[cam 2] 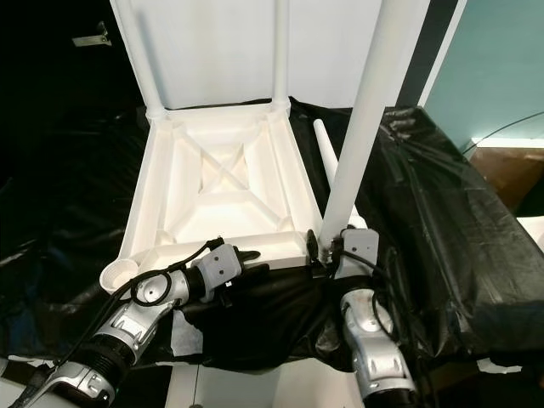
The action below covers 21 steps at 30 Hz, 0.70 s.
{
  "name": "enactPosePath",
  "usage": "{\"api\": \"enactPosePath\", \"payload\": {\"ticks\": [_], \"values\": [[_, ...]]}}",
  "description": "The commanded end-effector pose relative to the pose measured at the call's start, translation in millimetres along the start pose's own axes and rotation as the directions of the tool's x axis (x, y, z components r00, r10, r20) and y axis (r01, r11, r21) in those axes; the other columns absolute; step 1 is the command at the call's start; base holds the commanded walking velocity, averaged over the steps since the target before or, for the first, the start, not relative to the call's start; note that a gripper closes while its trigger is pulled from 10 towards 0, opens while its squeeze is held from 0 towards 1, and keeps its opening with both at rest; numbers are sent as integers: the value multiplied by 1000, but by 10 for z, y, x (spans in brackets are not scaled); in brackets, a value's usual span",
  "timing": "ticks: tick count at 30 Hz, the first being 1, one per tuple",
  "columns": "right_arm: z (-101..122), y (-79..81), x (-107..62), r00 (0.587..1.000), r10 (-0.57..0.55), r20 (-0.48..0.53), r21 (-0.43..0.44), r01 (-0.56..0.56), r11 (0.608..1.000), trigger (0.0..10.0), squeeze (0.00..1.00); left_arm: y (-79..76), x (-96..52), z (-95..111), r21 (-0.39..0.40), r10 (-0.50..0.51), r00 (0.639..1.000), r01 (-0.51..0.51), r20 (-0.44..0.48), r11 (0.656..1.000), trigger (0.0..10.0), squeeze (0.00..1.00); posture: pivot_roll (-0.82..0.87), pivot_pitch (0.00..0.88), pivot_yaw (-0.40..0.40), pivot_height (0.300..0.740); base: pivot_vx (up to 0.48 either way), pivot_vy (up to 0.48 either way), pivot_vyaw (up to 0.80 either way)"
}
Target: Building children table
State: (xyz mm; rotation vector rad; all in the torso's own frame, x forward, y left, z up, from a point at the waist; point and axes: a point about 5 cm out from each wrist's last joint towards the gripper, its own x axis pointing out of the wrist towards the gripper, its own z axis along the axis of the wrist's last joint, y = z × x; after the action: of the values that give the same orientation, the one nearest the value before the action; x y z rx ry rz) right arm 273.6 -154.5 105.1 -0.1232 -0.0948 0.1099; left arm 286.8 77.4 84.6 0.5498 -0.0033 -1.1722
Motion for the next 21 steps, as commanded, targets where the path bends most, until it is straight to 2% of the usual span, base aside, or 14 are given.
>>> {"api": "enactPosePath", "payload": {"ticks": [1,3,4,5,7,8,11,13,16,17,18,21], "values": [[27,-49,6,1000,14,21,-50,-13,999,10000,0,-231,-2,-206,-41,-119,988,116,-97,992,10000,0,-32,15,-18,740,0,0,0],[113,-104,28,993,101,65,-151,-91,984,10000,0,-230,5,-202,-41,-119,988,116,-95,992,10000,0,-38,18,-17,740,0,0,0],[113,-104,28,993,101,65,-151,-91,984,10000,0,-230,5,-202,-41,-119,988,116,-95,992,10000,0,-38,18,-17,740,0,0,0],[153,-141,55,985,157,67,-186,-142,972,10000,0,-236,11,-201,-42,-121,988,118,-94,992,10000,0,-38,18,-17,740,0,0,0],[174,-164,74,980,187,63,-199,-171,965,10000,0,-241,14,-200,-42,-123,988,120,-93,992,10000,0,-38,18,-17,740,0,0,0],[179,-168,97,965,259,35,-199,-248,948,10000,0,-242,17,-199,-41,-124,988,121,-92,992,10000,0,-39,19,-15,740,0,0,0],[149,-100,67,886,462,-44,-177,-462,869,10000,0,-239,10,-200,-40,-123,988,120,-93,992,10000,0,-31,20,-14,740,0,0,0],[126,-88,45,855,514,-74,-179,-519,836,10000,0,-236,0,-204,-40,-122,988,119,-96,992,10000,0,-28,18,-14,740,0,0,0],[95,-96,35,834,541,-103,-172,-551,817,10000,0,-231,-9,-207,-39,-121,988,117,-98,992,10000,0,-25,19,-15,740,0,0,0],[83,-102,34,830,547,-114,-166,-558,813,5373,0,-229,-12,-207,-39,-120,988,116,-98,992,10000,0,-25,19,-15,740,0,0,0],[74,-113,33,825,553,-118,-155,-565,810,0,0,-227,-16,-207,-39,-118,988,115,-99,993,10000,0,-21,19,-14,740,0,0,0],[71,-126,37,824,555,-113,-125,-566,815,0,0,-223,-24,-208,-39,-117,988,113,-99,993,10000,0,-20,20,-13,740,0,0,0]]}}
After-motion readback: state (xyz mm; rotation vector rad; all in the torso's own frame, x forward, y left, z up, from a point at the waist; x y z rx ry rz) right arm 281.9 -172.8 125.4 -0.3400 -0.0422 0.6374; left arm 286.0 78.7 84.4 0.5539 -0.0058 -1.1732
